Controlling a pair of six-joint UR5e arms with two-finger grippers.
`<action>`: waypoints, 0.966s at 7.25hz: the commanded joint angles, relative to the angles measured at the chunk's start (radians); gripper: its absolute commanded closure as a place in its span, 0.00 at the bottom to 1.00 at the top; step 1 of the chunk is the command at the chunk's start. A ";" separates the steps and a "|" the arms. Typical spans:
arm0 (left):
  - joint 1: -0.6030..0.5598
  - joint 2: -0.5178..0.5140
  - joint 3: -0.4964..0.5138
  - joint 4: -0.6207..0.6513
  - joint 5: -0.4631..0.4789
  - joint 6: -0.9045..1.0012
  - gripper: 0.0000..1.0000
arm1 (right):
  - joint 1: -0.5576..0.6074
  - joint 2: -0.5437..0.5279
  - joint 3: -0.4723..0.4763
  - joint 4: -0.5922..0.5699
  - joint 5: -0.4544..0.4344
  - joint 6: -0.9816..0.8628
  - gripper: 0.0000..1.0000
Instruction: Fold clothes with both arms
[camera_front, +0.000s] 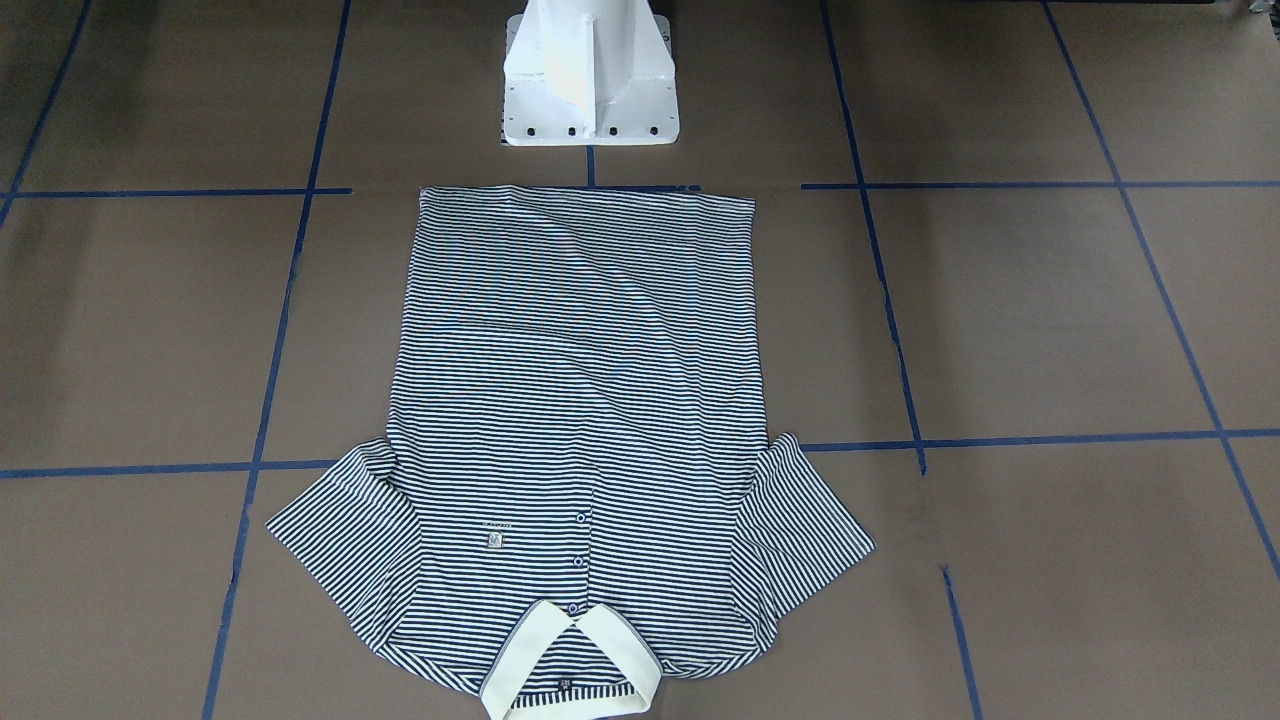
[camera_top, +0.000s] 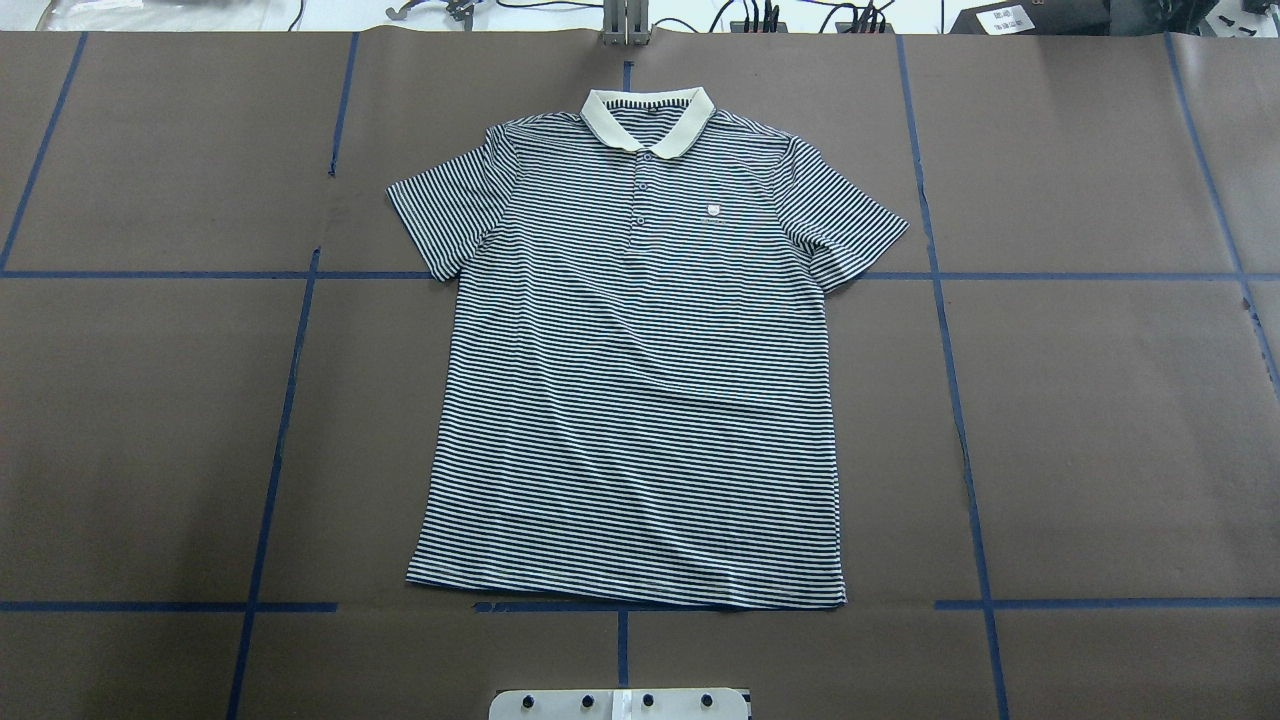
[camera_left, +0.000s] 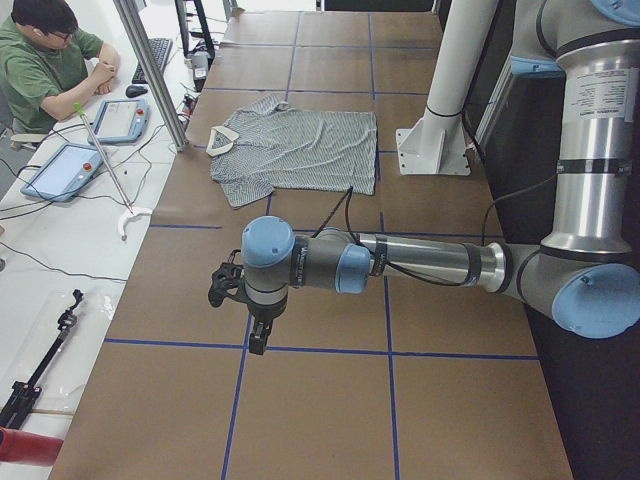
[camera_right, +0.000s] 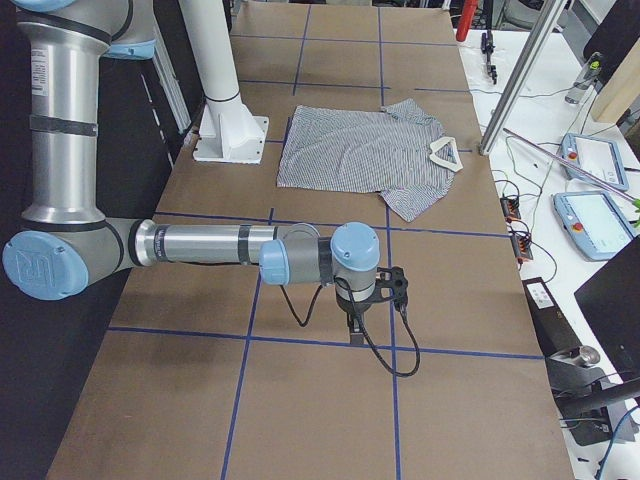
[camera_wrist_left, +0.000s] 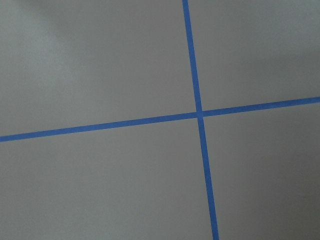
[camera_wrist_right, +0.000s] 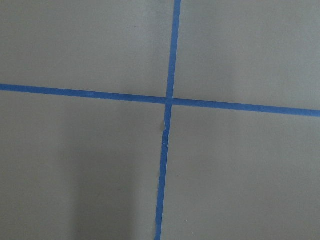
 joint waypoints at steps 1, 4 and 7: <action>0.001 -0.006 0.007 -0.174 -0.002 0.000 0.00 | -0.005 0.010 -0.007 0.152 -0.002 0.006 0.00; 0.007 -0.029 0.012 -0.513 -0.003 -0.004 0.00 | -0.005 0.082 -0.063 0.236 -0.002 0.017 0.00; 0.027 -0.125 0.083 -0.681 -0.011 -0.017 0.00 | -0.007 0.205 -0.145 0.236 0.051 0.055 0.00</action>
